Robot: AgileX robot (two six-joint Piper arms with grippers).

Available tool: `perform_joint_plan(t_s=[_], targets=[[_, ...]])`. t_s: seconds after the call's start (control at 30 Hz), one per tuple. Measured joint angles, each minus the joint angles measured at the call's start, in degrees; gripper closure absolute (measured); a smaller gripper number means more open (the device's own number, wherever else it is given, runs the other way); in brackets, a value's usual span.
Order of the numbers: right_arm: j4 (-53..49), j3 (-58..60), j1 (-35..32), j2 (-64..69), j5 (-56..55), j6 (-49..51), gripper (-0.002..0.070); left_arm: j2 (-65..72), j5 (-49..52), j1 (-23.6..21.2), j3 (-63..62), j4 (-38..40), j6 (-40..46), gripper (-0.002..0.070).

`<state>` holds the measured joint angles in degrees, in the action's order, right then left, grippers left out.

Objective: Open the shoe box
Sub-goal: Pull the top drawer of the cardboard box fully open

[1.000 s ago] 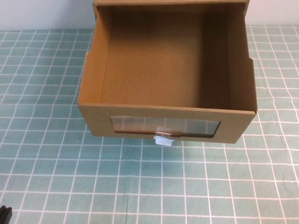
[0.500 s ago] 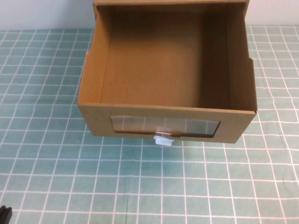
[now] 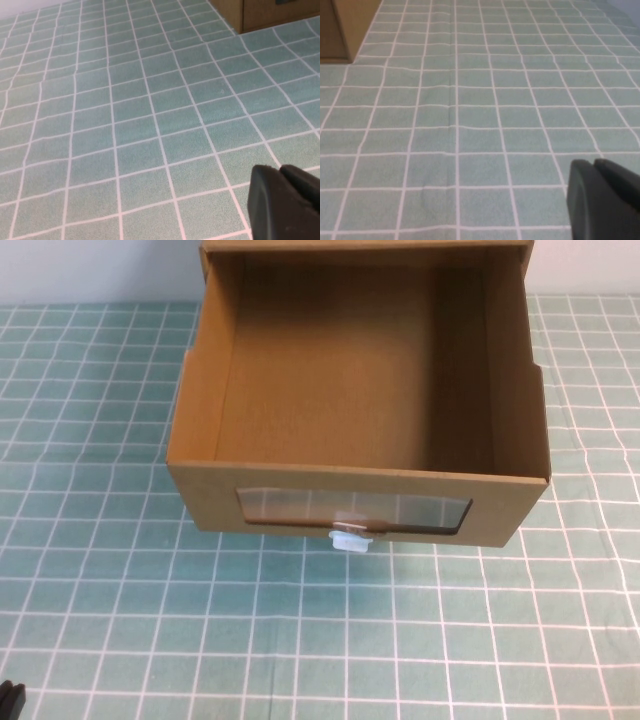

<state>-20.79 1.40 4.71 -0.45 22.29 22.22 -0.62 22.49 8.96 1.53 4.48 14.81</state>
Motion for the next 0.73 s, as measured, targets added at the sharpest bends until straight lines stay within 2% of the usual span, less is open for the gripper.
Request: perform_joint_plan(t_s=[0.73], targets=[[4.70, 0.00, -0.65, 0.00, 1.13, 0.25, 0.0690, 0.00, 0.00, 0.00, 0.00, -0.08, 0.00, 0.0680]])
